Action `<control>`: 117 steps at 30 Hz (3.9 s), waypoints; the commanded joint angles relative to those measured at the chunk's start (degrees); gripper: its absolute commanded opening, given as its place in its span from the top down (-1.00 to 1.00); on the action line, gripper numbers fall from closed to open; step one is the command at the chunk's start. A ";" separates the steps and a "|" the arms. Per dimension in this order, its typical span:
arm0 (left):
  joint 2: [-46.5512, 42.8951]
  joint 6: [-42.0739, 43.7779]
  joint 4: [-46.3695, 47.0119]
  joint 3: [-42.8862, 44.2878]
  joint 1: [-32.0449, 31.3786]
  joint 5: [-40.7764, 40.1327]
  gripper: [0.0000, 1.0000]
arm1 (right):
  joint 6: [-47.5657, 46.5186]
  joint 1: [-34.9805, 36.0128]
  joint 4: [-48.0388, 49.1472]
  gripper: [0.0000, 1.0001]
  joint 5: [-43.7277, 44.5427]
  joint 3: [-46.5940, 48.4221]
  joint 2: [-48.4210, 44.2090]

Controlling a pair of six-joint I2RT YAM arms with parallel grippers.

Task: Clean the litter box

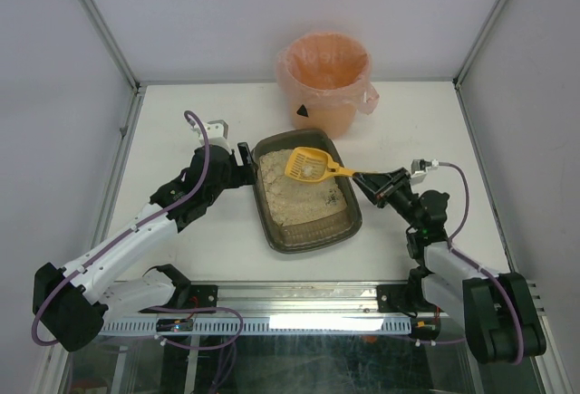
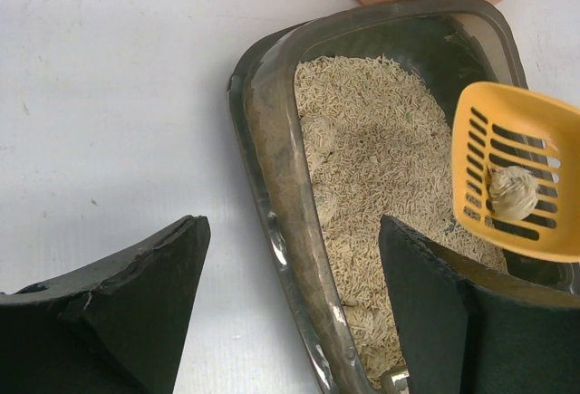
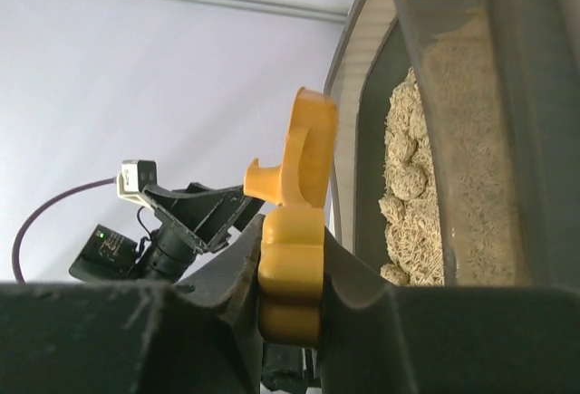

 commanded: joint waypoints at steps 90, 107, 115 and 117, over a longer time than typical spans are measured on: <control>-7.85 -0.31 1.08 -0.54 0.30 -1.47 -0.61 | -39.58 -6.30 -30.03 1.00 5.20 67.93 23.78; -7.89 -0.19 0.82 -0.73 0.32 -1.69 -0.61 | -72.36 -6.47 -32.16 1.00 7.65 74.17 27.58; -7.47 -0.18 0.82 -0.50 0.34 -1.70 -0.61 | -79.10 -6.34 -35.65 1.00 3.37 78.50 26.37; -7.52 -0.31 0.88 -0.64 0.32 -1.79 -0.61 | -81.86 -6.40 -36.99 1.00 2.57 79.23 26.37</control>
